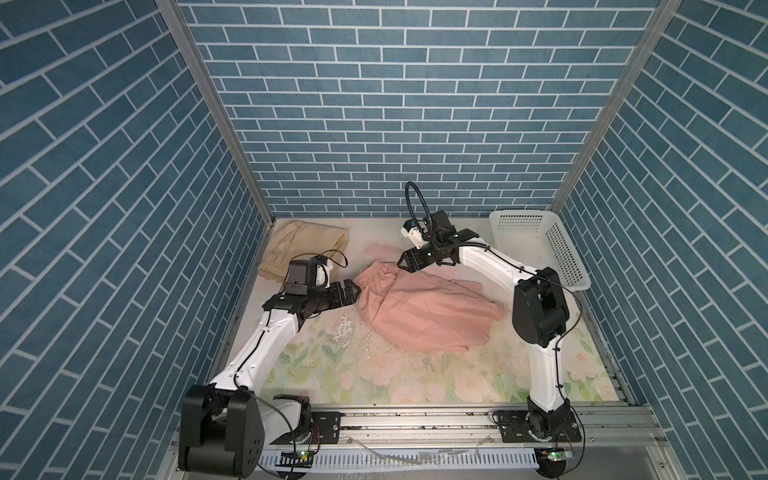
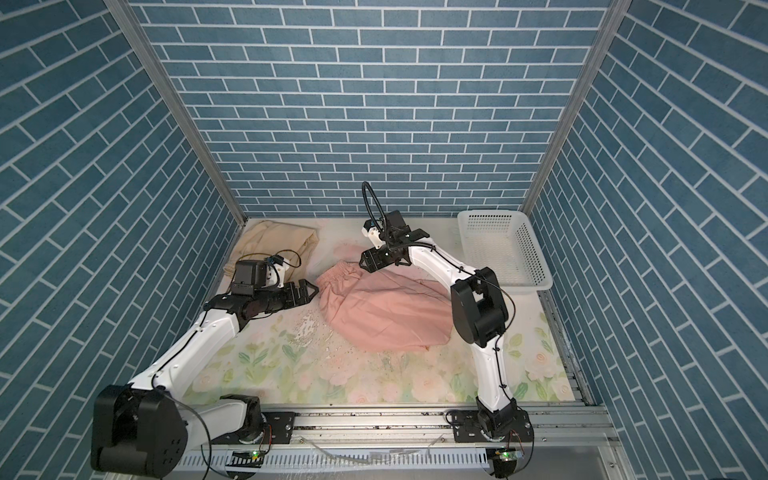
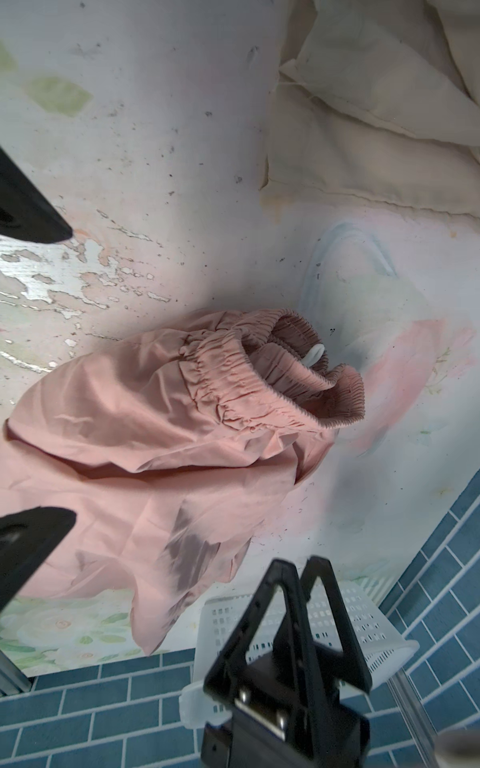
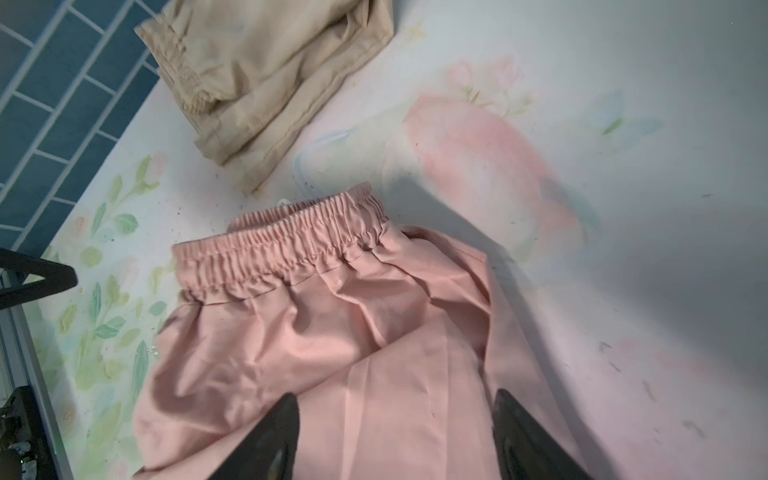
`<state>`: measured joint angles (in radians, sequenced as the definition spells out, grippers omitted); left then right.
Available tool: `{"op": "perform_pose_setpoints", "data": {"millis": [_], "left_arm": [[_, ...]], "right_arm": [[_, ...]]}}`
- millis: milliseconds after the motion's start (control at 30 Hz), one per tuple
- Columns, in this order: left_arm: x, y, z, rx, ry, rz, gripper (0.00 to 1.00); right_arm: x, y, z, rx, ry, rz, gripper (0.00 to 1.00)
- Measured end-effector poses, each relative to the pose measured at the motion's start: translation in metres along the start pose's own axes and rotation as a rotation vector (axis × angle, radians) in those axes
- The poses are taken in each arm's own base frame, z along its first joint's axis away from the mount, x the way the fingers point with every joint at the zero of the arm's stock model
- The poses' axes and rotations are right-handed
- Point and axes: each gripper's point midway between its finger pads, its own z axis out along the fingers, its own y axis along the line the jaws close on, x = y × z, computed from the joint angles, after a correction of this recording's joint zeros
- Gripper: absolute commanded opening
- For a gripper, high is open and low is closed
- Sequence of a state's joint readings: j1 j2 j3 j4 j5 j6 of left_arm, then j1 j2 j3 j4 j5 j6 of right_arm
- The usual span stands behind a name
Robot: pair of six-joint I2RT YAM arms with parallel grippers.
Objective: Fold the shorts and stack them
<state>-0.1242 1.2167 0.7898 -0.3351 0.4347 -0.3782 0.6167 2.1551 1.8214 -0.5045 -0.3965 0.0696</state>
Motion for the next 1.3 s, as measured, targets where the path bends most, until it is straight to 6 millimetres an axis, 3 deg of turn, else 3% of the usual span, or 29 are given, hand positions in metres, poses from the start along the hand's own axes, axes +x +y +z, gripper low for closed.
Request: {"op": "perform_pose_setpoints", "data": {"millis": [233,433,500,633,700,767,867,1000,1133,1200,1300], "left_arm": [[-0.012,0.003,0.028,-0.015,-0.008,0.057,1.00],[-0.007,0.006,0.067,-0.034,0.065,0.104,0.96],[-0.009,0.005,0.079,-0.036,0.084,0.118,0.81],[-0.025,-0.001,0.098,-0.035,0.097,0.156,0.24],[-0.035,-0.007,0.101,-0.028,0.092,0.178,0.02],[-0.046,-0.017,0.099,-0.013,0.080,0.211,0.00],[-0.067,-0.046,0.090,0.036,0.042,0.296,0.00],[-0.082,-0.112,0.061,0.160,-0.042,0.502,0.00],[-0.072,-0.183,0.012,0.312,-0.137,0.700,0.00],[-0.065,-0.204,-0.007,0.362,-0.168,0.759,0.01],[-0.051,-0.214,-0.021,0.386,-0.181,0.805,0.02]], "right_arm": [[-0.002,-0.020,0.052,-0.004,0.026,0.025,0.74],[-0.005,-0.027,0.064,0.003,0.014,0.057,0.70],[-0.006,-0.028,0.064,0.003,0.012,0.066,0.65],[0.001,-0.033,0.062,0.006,-0.002,0.086,0.61],[0.013,-0.034,0.056,0.009,0.001,0.105,0.61],[0.022,-0.036,0.042,0.012,-0.009,0.131,0.62],[0.021,-0.047,0.002,0.023,-0.079,0.179,0.64],[-0.001,-0.068,-0.079,0.036,-0.249,0.211,0.69],[-0.015,-0.078,-0.147,0.025,-0.373,0.177,0.72],[-0.016,-0.069,-0.160,-0.013,-0.387,0.137,0.73],[-0.012,-0.045,-0.157,-0.130,-0.365,0.098,0.74]]}}
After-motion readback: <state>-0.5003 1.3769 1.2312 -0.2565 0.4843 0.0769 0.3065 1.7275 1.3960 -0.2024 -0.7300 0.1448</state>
